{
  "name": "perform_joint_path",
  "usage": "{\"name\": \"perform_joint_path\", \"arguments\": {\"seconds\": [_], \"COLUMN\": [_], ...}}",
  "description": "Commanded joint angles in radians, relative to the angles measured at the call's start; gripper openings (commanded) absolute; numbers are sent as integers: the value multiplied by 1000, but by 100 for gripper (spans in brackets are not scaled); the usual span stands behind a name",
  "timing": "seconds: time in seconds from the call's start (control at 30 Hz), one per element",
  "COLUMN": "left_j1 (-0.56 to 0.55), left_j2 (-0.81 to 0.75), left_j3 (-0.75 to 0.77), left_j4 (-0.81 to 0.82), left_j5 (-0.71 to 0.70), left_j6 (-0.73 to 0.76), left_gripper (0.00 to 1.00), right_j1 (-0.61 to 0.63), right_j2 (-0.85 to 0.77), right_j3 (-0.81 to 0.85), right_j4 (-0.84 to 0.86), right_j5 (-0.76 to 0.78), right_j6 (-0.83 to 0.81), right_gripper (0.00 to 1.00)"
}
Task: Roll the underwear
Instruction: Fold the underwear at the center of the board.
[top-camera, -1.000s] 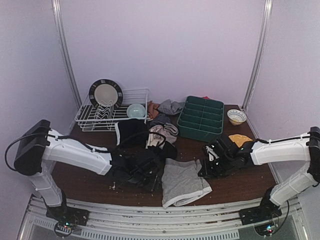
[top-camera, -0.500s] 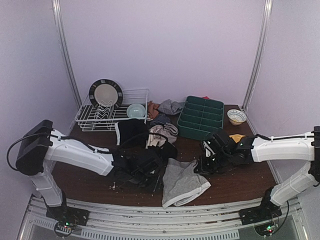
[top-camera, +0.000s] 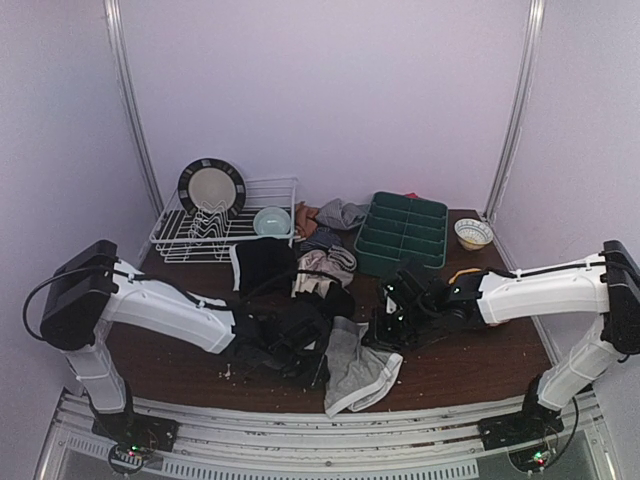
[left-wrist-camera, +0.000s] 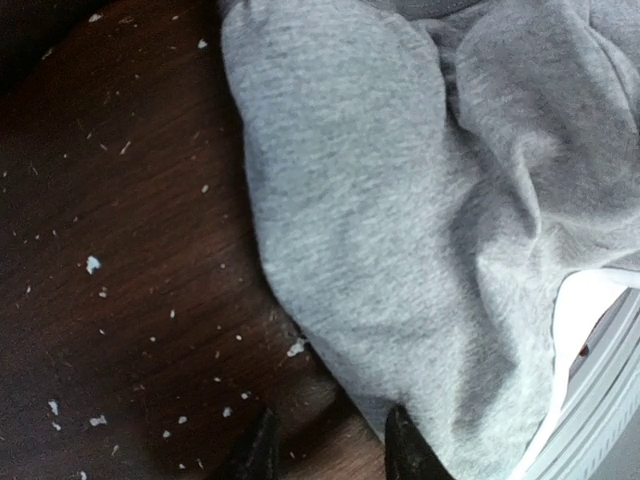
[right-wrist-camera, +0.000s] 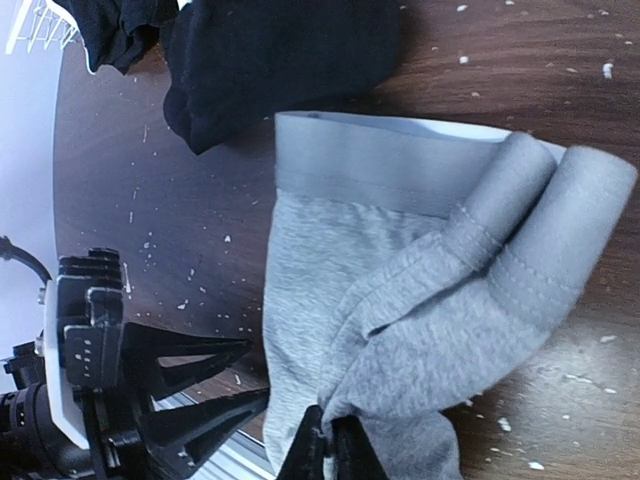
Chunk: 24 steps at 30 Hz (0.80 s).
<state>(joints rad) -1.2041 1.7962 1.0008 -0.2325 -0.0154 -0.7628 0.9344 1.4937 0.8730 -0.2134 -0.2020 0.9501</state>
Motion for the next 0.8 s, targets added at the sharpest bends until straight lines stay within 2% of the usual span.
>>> {"name": "perform_joint_path", "arguments": {"seconds": [0.0, 0.2, 0.77], "left_j1": [5, 3, 3], "left_j2": [15, 15, -31], "left_j3": [10, -5, -103], "left_j4": [40, 53, 97], "left_j5": [17, 18, 0], "left_j6": [3, -5, -42], "left_gripper": [35, 32, 27], "right_j1": [32, 66, 90], "right_j2": [48, 110, 294], "right_j3": [60, 117, 96], "right_j4": [34, 51, 256], "right_j5": [4, -16, -118], "right_j6": [39, 51, 172], "right_gripper": [9, 17, 18]}}
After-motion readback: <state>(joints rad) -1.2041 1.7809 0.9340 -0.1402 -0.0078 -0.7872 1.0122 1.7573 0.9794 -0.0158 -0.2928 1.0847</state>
